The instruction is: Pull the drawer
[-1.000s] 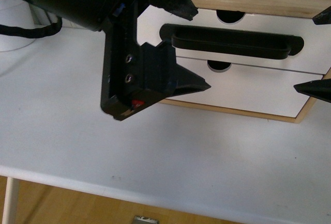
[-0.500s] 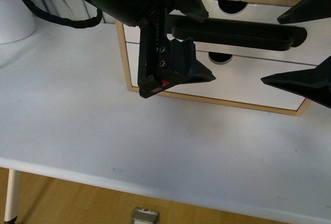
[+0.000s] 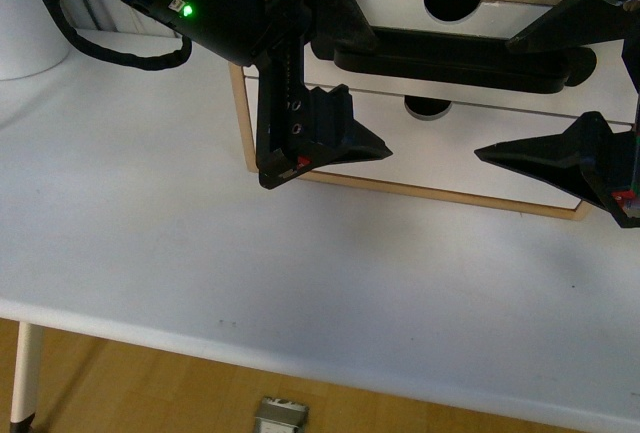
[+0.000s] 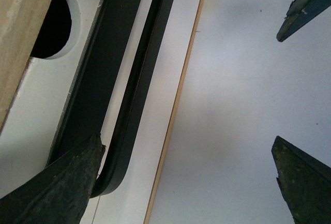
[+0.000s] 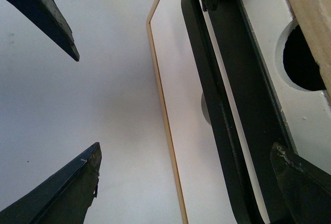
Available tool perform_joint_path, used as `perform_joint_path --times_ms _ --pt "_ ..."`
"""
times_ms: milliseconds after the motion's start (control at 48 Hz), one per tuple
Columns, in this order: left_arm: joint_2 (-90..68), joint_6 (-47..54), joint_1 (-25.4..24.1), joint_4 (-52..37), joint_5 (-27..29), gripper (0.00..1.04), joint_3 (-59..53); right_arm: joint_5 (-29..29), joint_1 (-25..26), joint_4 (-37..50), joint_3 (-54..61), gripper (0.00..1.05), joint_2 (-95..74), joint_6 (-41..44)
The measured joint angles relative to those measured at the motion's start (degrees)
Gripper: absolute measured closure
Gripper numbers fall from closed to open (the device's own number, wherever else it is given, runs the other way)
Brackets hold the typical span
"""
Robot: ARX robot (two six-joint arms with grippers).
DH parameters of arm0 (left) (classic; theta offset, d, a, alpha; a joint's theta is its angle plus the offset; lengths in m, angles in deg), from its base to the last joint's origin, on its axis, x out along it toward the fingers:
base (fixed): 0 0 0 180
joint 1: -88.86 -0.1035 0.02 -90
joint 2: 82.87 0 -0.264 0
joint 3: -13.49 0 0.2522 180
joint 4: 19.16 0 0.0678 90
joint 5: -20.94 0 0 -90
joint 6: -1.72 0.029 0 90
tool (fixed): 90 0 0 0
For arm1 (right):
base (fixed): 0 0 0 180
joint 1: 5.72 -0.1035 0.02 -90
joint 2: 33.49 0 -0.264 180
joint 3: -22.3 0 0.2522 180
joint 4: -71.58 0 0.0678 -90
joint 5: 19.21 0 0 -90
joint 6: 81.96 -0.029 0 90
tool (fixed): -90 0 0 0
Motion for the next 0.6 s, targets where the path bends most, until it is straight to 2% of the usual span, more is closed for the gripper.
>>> perform_joint_path --times_ms 354,604 --pt "-1.0 1.1 -0.2 0.5 0.1 0.06 0.8 -1.0 -0.1 -2.1 -0.4 0.09 -1.2 1.6" --pt "-1.3 4.0 0.3 1.2 1.5 0.06 0.9 -2.4 0.4 -5.2 -0.4 0.09 -1.4 7.2"
